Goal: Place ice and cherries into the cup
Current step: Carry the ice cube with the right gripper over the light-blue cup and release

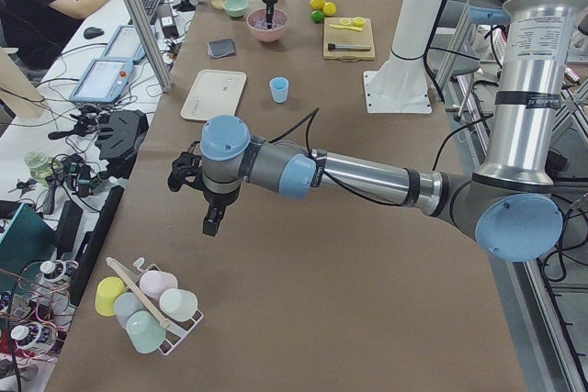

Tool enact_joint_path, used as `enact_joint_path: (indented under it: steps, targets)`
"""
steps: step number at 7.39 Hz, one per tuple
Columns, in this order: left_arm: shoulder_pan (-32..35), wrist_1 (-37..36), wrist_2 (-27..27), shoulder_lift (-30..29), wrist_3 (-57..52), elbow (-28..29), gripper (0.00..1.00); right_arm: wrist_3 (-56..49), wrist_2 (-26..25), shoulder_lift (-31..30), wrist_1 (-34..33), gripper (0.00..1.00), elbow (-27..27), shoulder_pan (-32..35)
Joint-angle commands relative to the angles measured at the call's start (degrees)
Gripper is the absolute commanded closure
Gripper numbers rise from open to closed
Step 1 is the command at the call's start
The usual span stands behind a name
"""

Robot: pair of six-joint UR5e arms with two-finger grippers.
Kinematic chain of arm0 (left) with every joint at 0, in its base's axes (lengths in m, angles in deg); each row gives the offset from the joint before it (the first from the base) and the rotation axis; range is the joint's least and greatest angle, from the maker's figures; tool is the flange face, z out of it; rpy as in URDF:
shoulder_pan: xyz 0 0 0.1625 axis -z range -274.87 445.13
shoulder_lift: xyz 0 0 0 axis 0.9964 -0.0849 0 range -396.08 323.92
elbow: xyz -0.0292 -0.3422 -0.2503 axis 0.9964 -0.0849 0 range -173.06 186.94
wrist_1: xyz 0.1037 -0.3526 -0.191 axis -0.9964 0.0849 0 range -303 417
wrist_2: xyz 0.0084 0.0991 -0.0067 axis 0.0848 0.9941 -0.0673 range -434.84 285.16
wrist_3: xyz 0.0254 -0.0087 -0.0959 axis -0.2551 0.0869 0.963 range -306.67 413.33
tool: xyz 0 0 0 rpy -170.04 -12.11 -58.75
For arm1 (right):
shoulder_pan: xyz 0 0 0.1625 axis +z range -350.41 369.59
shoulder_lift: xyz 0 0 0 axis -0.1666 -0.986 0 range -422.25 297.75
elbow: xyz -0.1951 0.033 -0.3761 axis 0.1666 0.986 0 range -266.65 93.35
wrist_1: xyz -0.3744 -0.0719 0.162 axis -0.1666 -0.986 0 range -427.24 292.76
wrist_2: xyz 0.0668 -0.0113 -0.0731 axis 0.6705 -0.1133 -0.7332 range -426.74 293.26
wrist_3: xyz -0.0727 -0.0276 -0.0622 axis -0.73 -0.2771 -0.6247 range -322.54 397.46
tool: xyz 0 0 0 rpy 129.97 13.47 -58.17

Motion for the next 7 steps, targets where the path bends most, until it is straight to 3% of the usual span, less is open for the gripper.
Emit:
enact_joint_path:
  steps: [1,4,7]
  targets:
    - [-0.1,0.0,0.0,-0.2,0.1,0.0,0.02,4.1,-0.9,10.0,-9.9,0.84,-0.6,-2.9]
    - [-0.1,-0.1,0.0,-0.4,0.2,0.1,0.02,26.1,-11.9,24.4,-10.5,0.83,4.1,-15.9]
    - [-0.1,-0.2,0.0,-0.4,0.2,0.0,0.02,29.5,-16.3,31.4,-10.0,0.83,10.0,-22.1]
